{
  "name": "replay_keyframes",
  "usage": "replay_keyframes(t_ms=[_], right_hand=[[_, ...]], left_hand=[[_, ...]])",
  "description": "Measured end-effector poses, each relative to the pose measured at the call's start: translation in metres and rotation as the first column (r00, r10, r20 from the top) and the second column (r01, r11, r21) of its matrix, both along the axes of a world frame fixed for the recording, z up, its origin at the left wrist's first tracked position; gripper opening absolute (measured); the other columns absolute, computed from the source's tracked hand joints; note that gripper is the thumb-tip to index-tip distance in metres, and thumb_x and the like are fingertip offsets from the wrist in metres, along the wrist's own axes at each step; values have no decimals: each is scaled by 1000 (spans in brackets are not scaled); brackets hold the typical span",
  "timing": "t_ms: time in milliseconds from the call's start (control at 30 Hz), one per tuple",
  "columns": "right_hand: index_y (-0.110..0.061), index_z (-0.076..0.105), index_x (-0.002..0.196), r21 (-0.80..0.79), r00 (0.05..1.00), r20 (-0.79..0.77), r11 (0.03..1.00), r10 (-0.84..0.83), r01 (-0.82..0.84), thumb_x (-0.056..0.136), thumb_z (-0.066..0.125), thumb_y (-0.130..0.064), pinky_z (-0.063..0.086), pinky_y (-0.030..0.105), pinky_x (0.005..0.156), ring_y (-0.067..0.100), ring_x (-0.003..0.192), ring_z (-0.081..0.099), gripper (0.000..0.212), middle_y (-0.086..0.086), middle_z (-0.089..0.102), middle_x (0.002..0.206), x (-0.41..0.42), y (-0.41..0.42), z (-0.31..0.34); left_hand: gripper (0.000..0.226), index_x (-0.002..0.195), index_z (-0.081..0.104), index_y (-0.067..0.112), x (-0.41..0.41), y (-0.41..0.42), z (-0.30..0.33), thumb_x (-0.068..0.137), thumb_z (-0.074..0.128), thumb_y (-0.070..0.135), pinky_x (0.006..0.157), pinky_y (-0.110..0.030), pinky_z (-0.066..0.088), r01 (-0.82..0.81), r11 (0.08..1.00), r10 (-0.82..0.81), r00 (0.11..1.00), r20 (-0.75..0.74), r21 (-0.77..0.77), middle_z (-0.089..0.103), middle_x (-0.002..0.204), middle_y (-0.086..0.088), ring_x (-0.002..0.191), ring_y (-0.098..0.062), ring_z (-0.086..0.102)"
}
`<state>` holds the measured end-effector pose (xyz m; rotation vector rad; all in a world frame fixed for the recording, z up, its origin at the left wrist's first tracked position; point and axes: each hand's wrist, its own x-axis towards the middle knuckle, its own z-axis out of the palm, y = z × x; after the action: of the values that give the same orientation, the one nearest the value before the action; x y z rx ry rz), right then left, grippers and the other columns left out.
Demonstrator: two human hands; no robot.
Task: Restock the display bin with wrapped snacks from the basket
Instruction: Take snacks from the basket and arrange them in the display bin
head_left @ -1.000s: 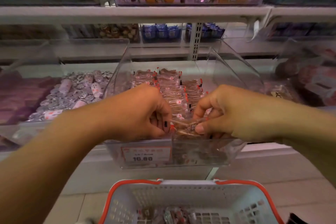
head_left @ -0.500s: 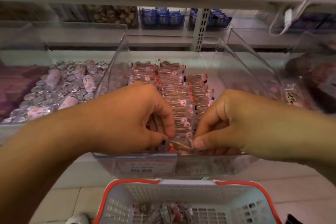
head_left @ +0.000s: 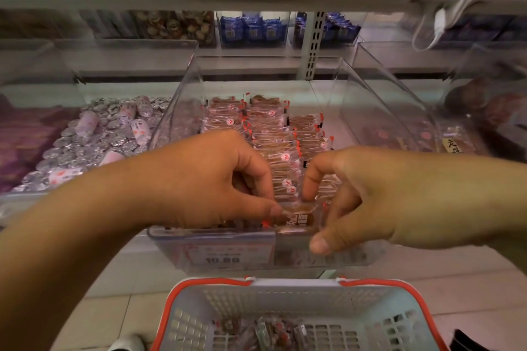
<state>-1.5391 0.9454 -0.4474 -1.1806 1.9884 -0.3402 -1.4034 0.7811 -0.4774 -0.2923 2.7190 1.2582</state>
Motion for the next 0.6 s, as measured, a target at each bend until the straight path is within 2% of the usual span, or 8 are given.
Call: replay_keyframes(t_ms=[67, 200, 267, 333, 400, 467, 533, 600], right_hand=[[-31, 61, 93, -45, 999, -12, 998, -37, 36, 60, 93, -33, 53, 42, 67, 18, 63, 68, 46, 0, 75, 74, 1, 1, 1], [-19, 68, 84, -152, 995, -9, 983, -103, 100, 55, 95, -24, 47, 30, 56, 11, 50, 60, 41, 3, 74, 64, 3, 6, 2], [-14, 70, 78, -211, 993, 0, 971, -120, 117, 58, 94, -19, 50, 27, 56, 9, 48, 60, 31, 3, 72, 60, 3, 9, 3], [-11, 74, 72, -291, 991, 24, 948, -129, 130, 64, 90, -12, 55, 31, 63, 12, 53, 65, 19, 3, 72, 59, -2, 15, 8], [-18, 78, 74, -375, 995, -39, 924, -92, 70, 69, 87, -14, 59, 26, 68, 11, 60, 71, 11, -2, 73, 62, -11, 21, 13], [-25, 79, 84, -431, 994, -106, 902, -33, -16, 74, 82, -16, 60, 22, 69, 9, 64, 72, 14, -4, 73, 65, -18, 25, 17], [-27, 78, 89, -444, 984, -176, 891, 23, -101, 78, 79, -15, 56, 17, 67, 6, 63, 69, 16, -5, 73, 68, -22, 27, 16], [-29, 77, 86, -460, 961, -276, 874, 25, -154, 80, 78, -15, 54, 16, 65, 2, 63, 67, 15, -9, 73, 71, -26, 26, 13]], left_hand=[[17, 81, 76, 29, 1, -1, 0, 74, 72, 44, 59, -15, 52, 9, 1000, -10, 1000, 27, 11, 75, 72, 8, 65, -5, 71], [3, 81, 75, 31, 2, -4, -1, 80, 73, 33, 60, -11, 49, 21, 1000, -20, 999, 43, -12, 74, 74, 12, 67, 0, 70], [4, 81, 75, 29, 2, -4, 0, 80, 73, 33, 64, -15, 52, 24, 1000, -23, 998, 55, -17, 75, 76, 11, 70, -1, 70], [3, 82, 74, 29, 3, -3, 1, 81, 74, 32, 67, -20, 53, 37, 999, -35, 998, 61, -33, 75, 76, 10, 71, -3, 70], [1, 81, 74, 33, 4, -2, 1, 82, 74, 33, 66, -22, 52, 74, 992, -67, 995, 70, -103, 74, 75, 12, 70, -2, 68], [2, 79, 73, 36, 5, -1, 2, 80, 75, 38, 68, -26, 53, 114, 975, -102, 992, 75, -191, 72, 77, 15, 71, -1, 67], [2, 78, 74, 37, 5, 0, 4, 79, 75, 37, 68, -26, 52, 124, 965, -107, 991, 85, -230, 72, 76, 15, 71, -2, 66], [5, 76, 75, 37, 4, 0, 6, 79, 77, 34, 72, -32, 54, 114, 966, -90, 989, 114, -232, 73, 76, 13, 71, -4, 67]])
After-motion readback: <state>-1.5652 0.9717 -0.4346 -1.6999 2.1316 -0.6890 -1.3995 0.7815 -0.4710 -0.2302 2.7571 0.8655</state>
